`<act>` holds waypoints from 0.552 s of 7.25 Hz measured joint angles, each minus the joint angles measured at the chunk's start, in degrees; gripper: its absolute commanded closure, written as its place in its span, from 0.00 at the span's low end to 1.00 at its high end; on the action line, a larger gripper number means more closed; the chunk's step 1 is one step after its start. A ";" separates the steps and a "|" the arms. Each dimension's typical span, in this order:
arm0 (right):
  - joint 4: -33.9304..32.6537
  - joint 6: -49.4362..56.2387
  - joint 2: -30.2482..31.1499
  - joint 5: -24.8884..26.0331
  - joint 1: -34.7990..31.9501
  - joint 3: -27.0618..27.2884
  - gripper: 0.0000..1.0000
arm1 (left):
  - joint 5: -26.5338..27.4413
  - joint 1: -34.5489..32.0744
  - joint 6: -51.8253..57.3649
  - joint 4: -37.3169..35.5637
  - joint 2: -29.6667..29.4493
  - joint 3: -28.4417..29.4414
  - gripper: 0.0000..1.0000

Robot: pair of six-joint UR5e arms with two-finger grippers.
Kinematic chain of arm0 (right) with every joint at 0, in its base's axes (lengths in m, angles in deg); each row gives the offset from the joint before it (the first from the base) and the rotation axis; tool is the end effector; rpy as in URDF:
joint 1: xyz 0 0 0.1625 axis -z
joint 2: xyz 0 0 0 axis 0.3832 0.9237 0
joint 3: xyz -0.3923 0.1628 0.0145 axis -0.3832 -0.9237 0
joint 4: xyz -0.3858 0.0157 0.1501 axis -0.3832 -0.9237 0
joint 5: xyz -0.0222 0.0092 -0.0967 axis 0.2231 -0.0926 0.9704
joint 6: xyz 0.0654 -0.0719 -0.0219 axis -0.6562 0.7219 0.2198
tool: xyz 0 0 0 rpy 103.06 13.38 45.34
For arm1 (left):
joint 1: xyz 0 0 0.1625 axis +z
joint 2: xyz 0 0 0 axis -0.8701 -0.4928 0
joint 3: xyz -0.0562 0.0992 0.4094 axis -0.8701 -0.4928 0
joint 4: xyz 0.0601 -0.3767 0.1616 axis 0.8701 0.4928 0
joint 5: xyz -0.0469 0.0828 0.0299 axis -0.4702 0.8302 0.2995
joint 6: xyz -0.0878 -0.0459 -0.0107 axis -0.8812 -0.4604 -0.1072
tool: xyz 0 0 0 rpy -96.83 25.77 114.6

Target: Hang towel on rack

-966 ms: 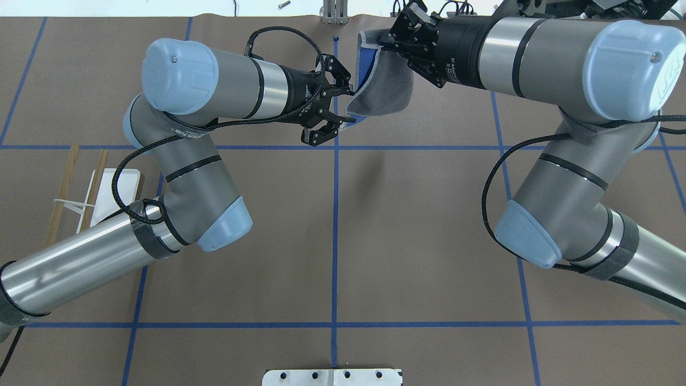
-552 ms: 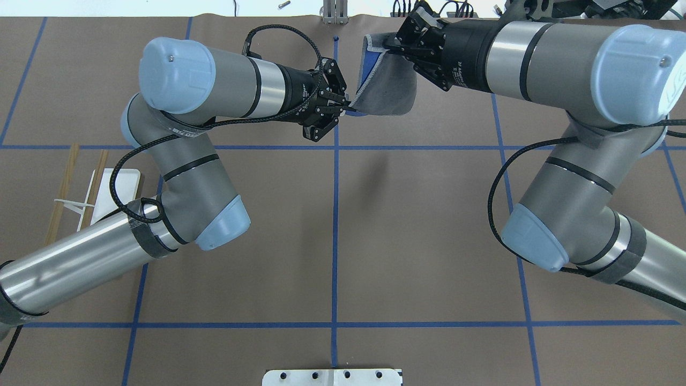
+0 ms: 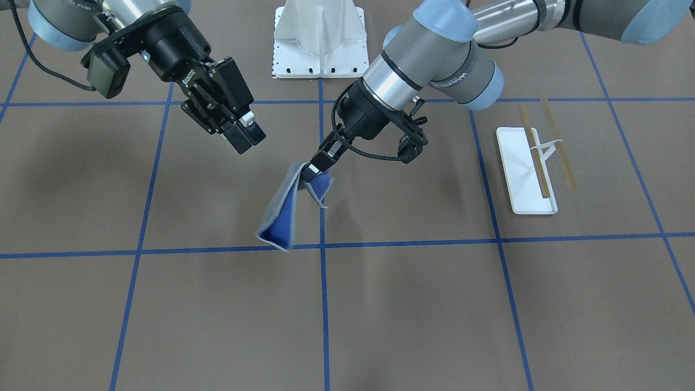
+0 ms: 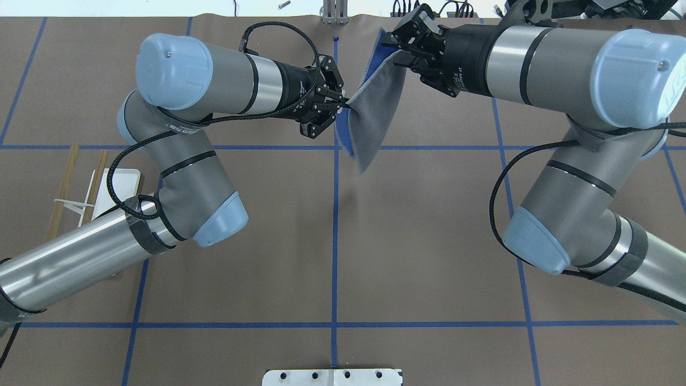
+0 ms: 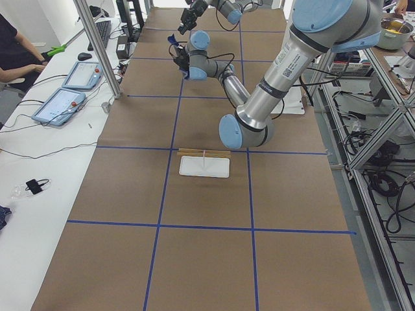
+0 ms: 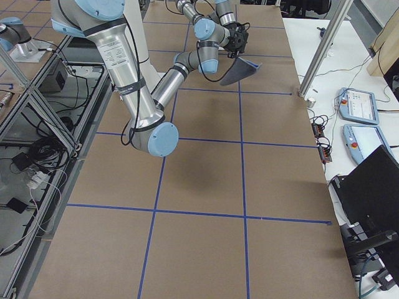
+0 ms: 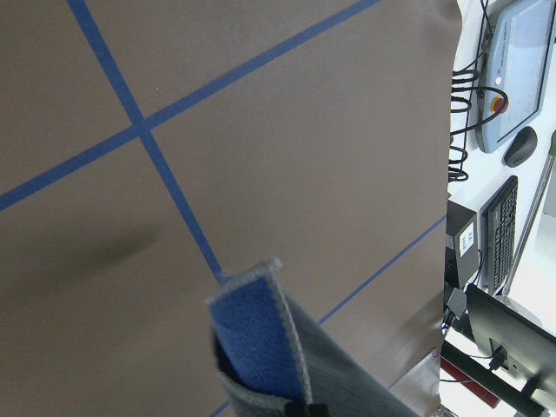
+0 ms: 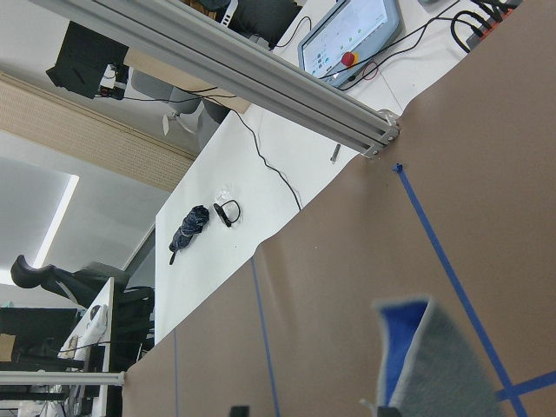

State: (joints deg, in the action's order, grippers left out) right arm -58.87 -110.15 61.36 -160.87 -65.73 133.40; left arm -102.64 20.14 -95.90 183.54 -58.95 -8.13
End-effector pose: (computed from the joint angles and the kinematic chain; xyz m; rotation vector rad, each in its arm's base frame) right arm -0.3131 -0.4640 0.1456 0.3513 -1.5594 0.6875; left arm 0.4512 -0.5153 0.1086 -0.4473 1.5684 -1.0174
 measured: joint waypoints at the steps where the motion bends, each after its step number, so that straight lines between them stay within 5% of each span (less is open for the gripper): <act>1: -0.01 1.57 1.49 -0.56 -0.44 0.62 0.00 | -3.76 -2.70 0.64 -0.09 0.54 -0.17 1.00; 4: -0.21 5.47 4.81 -5.12 -3.77 1.01 0.00 | -16.17 -13.20 8.08 -0.56 5.06 -1.64 1.00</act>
State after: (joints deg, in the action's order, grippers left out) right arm -59.09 -104.68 66.17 -165.99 -69.49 134.42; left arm -118.82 6.93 -87.82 182.98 -53.89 -9.77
